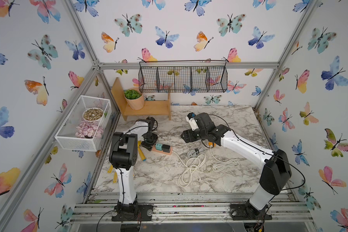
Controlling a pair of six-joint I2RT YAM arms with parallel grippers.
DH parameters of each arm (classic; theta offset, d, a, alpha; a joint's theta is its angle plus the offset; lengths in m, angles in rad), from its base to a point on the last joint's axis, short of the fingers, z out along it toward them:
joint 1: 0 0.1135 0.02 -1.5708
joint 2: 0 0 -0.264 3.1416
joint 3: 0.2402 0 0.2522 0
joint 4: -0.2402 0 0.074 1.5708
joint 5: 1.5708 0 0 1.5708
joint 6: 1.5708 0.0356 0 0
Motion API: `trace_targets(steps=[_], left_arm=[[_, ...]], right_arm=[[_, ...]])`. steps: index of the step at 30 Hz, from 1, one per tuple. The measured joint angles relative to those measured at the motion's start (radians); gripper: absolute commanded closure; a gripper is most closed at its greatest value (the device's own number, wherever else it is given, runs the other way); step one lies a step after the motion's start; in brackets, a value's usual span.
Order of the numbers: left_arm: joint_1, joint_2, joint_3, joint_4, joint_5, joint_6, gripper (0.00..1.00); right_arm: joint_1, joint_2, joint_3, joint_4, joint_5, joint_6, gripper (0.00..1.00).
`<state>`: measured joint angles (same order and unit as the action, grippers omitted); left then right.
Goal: Pull the plug off the socket
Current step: Adjust the socket at the center of the board.
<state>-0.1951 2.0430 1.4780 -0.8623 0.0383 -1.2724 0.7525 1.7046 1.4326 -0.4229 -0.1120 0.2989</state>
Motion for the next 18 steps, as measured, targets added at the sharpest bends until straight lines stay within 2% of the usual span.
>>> trace_targets(steps=[6, 12, 13, 15, 18], left_arm=[[-0.086, -0.074, -0.115, 0.031, 0.003, -0.065, 0.54], [-0.119, -0.073, -0.109, 0.035, 0.002, -0.097, 0.55], [-0.119, -0.07, -0.101, 0.034, 0.002, -0.097, 0.56], [-0.111, -0.058, -0.081, 0.035, 0.008, -0.093, 0.64], [-0.089, -0.011, -0.015, 0.016, 0.023, -0.071, 0.65]], right_arm=[[0.0, -0.042, -0.091, 0.013, -0.007, -0.039, 0.24], [0.007, -0.085, -0.175, 0.028, -0.011, -0.059, 0.25], [0.009, -0.085, -0.183, 0.028, -0.012, -0.06, 0.25], [0.014, -0.085, -0.192, 0.028, -0.012, -0.059, 0.26], [0.022, -0.088, -0.198, 0.029, -0.012, -0.057, 0.26]])
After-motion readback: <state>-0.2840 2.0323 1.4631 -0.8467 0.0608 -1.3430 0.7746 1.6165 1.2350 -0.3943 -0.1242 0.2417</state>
